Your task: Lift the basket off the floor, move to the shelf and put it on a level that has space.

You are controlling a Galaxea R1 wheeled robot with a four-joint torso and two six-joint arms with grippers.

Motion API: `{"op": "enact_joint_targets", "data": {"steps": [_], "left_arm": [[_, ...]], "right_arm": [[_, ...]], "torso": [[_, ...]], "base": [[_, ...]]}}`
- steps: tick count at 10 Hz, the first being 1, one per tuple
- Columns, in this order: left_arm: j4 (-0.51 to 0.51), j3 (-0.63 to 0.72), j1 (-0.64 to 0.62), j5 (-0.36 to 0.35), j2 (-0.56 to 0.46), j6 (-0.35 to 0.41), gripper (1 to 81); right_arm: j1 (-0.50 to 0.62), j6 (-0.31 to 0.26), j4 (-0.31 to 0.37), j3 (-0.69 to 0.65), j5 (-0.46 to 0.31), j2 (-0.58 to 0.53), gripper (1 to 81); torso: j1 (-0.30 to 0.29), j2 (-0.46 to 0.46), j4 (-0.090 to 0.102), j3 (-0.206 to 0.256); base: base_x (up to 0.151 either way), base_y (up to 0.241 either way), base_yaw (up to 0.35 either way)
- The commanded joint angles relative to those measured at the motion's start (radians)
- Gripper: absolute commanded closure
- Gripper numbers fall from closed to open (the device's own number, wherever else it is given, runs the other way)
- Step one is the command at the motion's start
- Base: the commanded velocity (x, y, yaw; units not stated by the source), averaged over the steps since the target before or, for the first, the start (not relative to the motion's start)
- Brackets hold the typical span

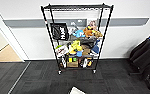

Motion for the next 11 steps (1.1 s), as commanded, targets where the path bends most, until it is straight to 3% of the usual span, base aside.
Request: {"op": "enact_joint_targets", "data": {"steps": [1, 3, 9, 10, 11], "left_arm": [[-0.006, 0.004, -0.004, 0.072, -0.006, 0.006, 1.0], [-0.008, 0.004, -0.004, 0.072, -0.006, 0.006, 1.0], [-0.009, 0.054, -0.005, 0.071, -0.040, -0.001, 1.0], [-0.009, 0.082, -0.007, 0.071, -0.060, -0.004, 1.0], [-0.009, 0.121, -0.014, 0.071, -0.087, -0.007, 1.0]], "right_arm": [[0.003, 0.003, 0.006, 0.003, -0.066, -0.006, 1.0], [0.005, 0.002, 0.006, 0.003, -0.066, -0.006, 1.0], [0.015, 0.005, 0.012, 0.038, -0.066, -0.014, 1.0], [0.022, 0.006, 0.013, 0.056, -0.066, -0.023, 1.0], [0.028, 0.008, 0.013, 0.081, -0.066, -0.037, 1.0]], "torso": [[0.000, 0.000, 0.000, 0.000], [0.000, 0.000, 0.000, 0.000], [0.000, 0.000, 0.000, 0.000], [0.064, -0.100, 0.000, 0.000], [0.066, -0.103, 0.000, 0.000]], "base": [[0.090, 0.000, 0.000], [0.076, 0.000, 0.000], [0.000, 0.000, 0.000], [0.000, 0.000, 0.000], [0.000, 0.000, 0.000]]}}
